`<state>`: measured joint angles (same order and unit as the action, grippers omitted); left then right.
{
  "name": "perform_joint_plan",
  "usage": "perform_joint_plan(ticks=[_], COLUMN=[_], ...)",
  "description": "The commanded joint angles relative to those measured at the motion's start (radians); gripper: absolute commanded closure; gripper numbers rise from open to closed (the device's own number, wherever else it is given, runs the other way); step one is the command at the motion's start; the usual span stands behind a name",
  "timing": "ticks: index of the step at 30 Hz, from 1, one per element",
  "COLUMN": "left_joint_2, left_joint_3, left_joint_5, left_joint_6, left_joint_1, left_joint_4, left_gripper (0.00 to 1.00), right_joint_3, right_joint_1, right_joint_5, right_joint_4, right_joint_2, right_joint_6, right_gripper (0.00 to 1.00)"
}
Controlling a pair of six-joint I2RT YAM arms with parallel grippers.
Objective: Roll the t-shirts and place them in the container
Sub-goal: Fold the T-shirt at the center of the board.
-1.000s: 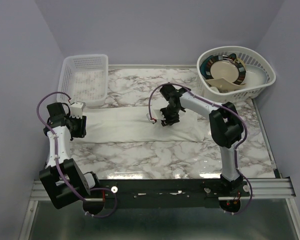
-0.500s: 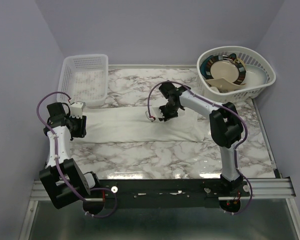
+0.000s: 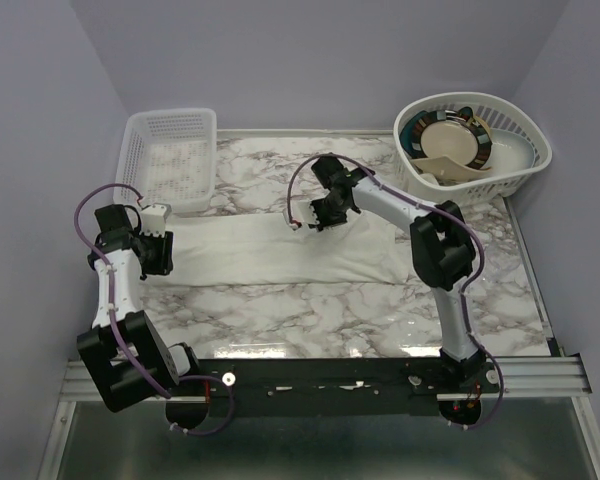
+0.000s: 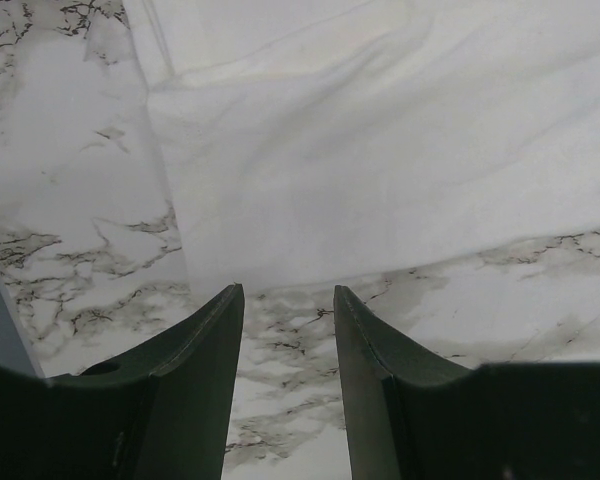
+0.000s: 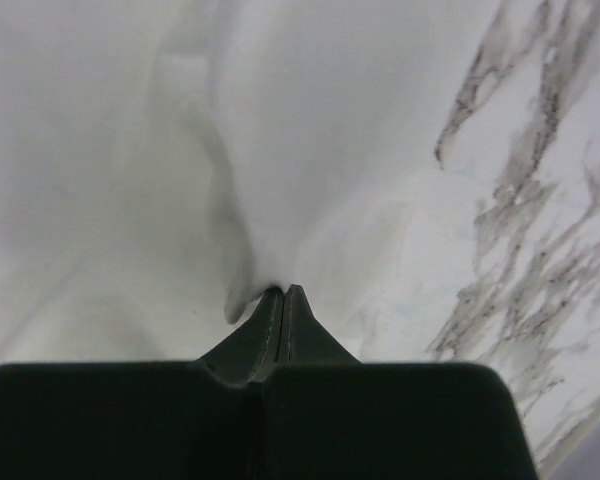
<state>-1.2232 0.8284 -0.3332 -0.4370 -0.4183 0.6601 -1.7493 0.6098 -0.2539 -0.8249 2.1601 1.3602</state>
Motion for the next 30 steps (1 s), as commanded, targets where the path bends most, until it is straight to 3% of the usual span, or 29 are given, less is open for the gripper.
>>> perform_joint_plan(ticks=[1,4,5,8,12,17,19,22,23,26,30], left_joint_2=[-0.004,-0.001,0.001,0.007,0.014,0.018,0.017,0.031,0.033,0.005,-0.136], left_joint_3=[0.034,0.034,0.034,0.035,0.040,0.043,0.043,0.055,0.072,0.136,0.262], left_joint_5=[-0.020,-0.024,-0.026,-0.038,-0.058,-0.092,-0.115,-0.235,-0.342,-0.446,-0.399], left_joint_6=[0.000,0.001,0.001,0.004,0.011,0.009,0.007,0.003,0.027,0.128,0.332], left_joint_1=[0.003,0.003,0.003,0.004,0.007,0.027,0.044,0.085,0.102,0.241,0.450], left_joint_4=[0.010,0.013,0.013,0.012,0.003,-0.004,-0.001,0.012,0.013,-0.045,-0.183], left_gripper=[0.49,0.49,0.49,0.49,0.49,0.48,0.49,0.48,0.47,0.43,0.41], right_joint_3=[-0.070,-0.059,-0.053,-0.023,-0.026,-0.036,-0.033,-0.053,-0.068,-0.113,-0.078], right_joint_1=[0.007,0.007,0.008,0.007,0.005,-0.022,-0.064,-0.103,-0.113,-0.156,-0.196], right_joint_5=[0.070,0.113,0.140,0.175,0.277,0.278,0.202,0.166,0.163,0.122,0.078], right_joint_4=[0.187,0.285,0.311,0.404,0.439,0.239,0.152,0.075,0.058,-0.008,-0.043], right_joint_2=[0.043,0.034,0.026,-0.019,-0.069,-0.089,-0.085,-0.057,-0.051,-0.052,-0.112], right_joint_6=[-0.107,-0.176,-0.197,-0.286,-0.398,-0.472,-0.509,-0.565,-0.587,-0.680,-0.751], right_gripper=[0.99,0.82,0.63,0.49,0.46,0.44,0.44,0.44,0.44,0.44,0.44])
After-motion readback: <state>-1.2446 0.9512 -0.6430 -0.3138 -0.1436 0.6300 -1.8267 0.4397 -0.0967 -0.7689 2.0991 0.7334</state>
